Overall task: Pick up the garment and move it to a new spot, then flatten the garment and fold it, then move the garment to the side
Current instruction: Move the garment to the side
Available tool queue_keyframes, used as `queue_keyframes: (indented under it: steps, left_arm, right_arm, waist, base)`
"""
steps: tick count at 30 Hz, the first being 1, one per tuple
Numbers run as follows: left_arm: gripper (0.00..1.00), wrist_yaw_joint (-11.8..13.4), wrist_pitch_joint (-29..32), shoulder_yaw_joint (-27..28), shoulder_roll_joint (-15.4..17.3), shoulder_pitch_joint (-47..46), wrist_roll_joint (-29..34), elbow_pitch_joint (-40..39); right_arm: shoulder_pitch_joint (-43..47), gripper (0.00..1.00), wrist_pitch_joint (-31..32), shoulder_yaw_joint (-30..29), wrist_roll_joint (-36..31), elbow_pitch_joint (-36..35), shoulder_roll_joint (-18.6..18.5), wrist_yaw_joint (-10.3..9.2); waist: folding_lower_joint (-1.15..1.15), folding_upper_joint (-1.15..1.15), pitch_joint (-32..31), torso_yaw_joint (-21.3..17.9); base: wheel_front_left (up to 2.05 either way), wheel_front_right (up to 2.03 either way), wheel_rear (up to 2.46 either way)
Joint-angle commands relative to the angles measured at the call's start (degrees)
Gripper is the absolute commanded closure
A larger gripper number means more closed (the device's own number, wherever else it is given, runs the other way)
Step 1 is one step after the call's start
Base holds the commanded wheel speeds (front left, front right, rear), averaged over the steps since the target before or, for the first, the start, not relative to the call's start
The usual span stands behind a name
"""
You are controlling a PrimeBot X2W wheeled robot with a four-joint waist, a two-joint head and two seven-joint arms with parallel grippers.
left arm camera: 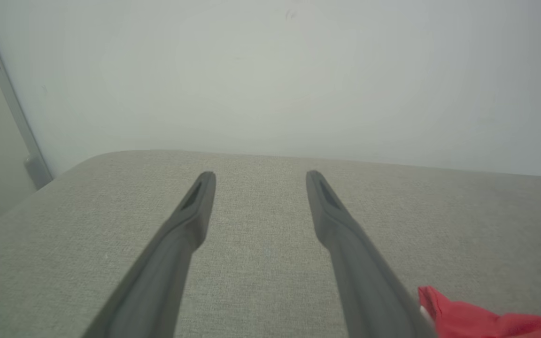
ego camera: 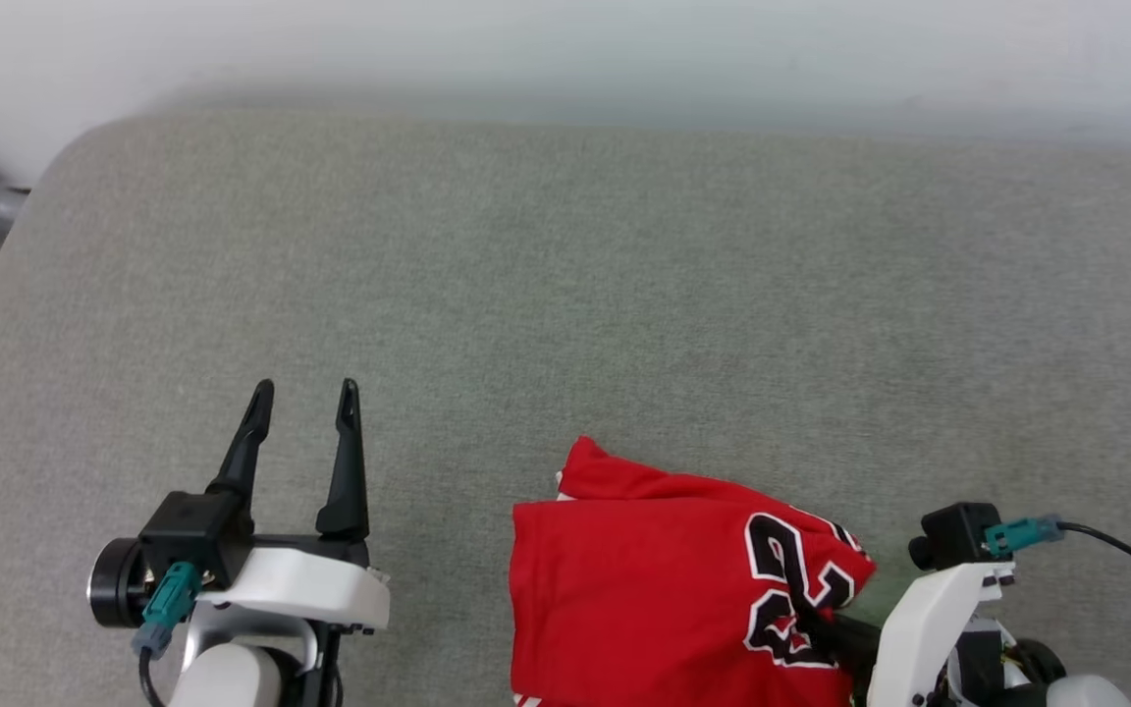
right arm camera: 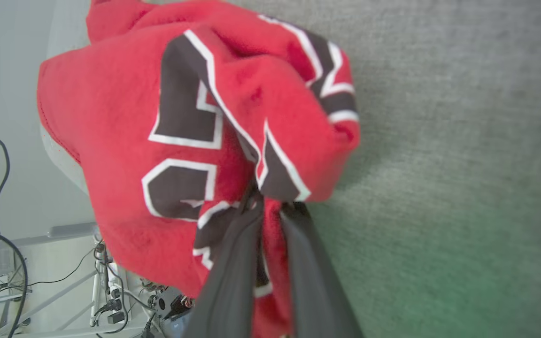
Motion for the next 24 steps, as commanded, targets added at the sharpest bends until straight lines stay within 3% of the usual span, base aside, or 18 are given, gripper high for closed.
queue_keyframes:
  steps: [1, 15, 24]
  left_arm:
    - [0.00, -0.05, -0.12, 0.40, 0.62, 0.88, 0.45, 0.01]
    - [0.00, -0.86, 1.78, -1.73, 2.38, 3.92, 1.07, -1.70]
    - [0.00, -2.02, 3.32, -3.34, 3.32, -0.42, 1.96, -4.97]
  right_arm:
    - [-1.16, 1.00, -0.95, 0.73, -1.19, -0.63, -0.90, -0.04]
    - [-3.77, 1.00, -1.79, -3.43, -11.55, 1.68, -7.73, -0.04]
    - [-13.09, 1.00, -3.72, -8.07, -11.71, 6.00, -7.32, -0.04]
  waist:
    - [-0.01, 0.00, -1.89, -1.58]
    - [-0.01, 0.00, -5.48, -14.16]
    - [-0.01, 0.00, 2.79, -24.25]
  base:
    - [0.00, 0.00, 0.00]
    - [0.00, 0.00, 0.00]
    - [0.00, 0.00, 0.00]
